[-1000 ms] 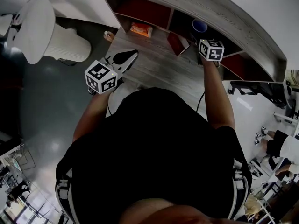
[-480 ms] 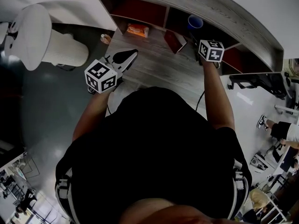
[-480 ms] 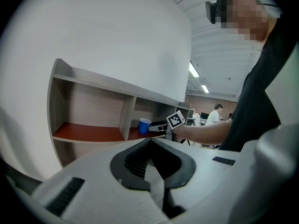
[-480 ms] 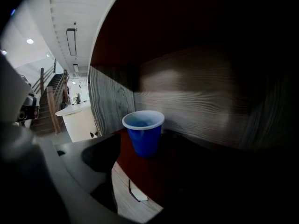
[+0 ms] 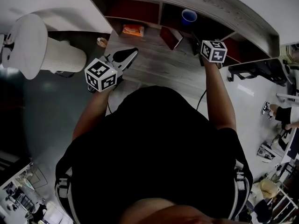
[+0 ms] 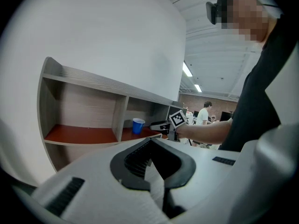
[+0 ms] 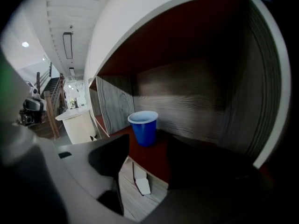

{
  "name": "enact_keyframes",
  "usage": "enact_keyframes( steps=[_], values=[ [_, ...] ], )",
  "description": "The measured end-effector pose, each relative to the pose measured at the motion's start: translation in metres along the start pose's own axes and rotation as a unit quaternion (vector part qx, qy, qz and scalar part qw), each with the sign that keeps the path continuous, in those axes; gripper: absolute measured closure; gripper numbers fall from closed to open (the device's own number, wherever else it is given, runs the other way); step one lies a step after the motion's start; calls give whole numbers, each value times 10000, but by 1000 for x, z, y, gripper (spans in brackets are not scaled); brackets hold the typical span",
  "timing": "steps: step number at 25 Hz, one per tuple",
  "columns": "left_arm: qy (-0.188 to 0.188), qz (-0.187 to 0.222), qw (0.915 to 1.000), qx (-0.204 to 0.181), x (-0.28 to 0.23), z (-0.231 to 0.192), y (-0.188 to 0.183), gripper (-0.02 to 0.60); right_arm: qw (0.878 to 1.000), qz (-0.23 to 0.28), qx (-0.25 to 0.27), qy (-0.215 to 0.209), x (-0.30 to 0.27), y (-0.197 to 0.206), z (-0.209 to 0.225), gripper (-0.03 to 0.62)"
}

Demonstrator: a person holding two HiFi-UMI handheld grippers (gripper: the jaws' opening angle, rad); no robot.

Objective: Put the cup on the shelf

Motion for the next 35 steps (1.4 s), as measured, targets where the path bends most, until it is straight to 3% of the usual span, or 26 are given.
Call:
enact_keyframes(
  steps=[2,7,12,19,35],
  values=[
    [90,-5,10000,-30,-3,1,-1,565,9998,94,-117,-98,10,1,-2,411],
    [311,-5,9995,-53,-9,5,-1,565,9996,212,-182,-79,34,0,-7,445],
    [514,4,9986,-95,-16,10,0,565,9986,421,-296,-102,60,-2,-11,521],
    [790,9,9967,-187,-28,18,-3,565,9962,773,-242,-333,98,-16,-28,565],
    [1246,-24,9916,-346,-41,43,-6,565,9864,1616,-86,275,180,-36,-45,586]
  ],
)
Point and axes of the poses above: the fingertips, and each gripper's own axes: x backward along the fingers, z to its right, y out of its underside, the point moved 9 cm from there along x, backward along the fingers, and after that the axes turned 3 degrees about -x, right-handed, at the moved point
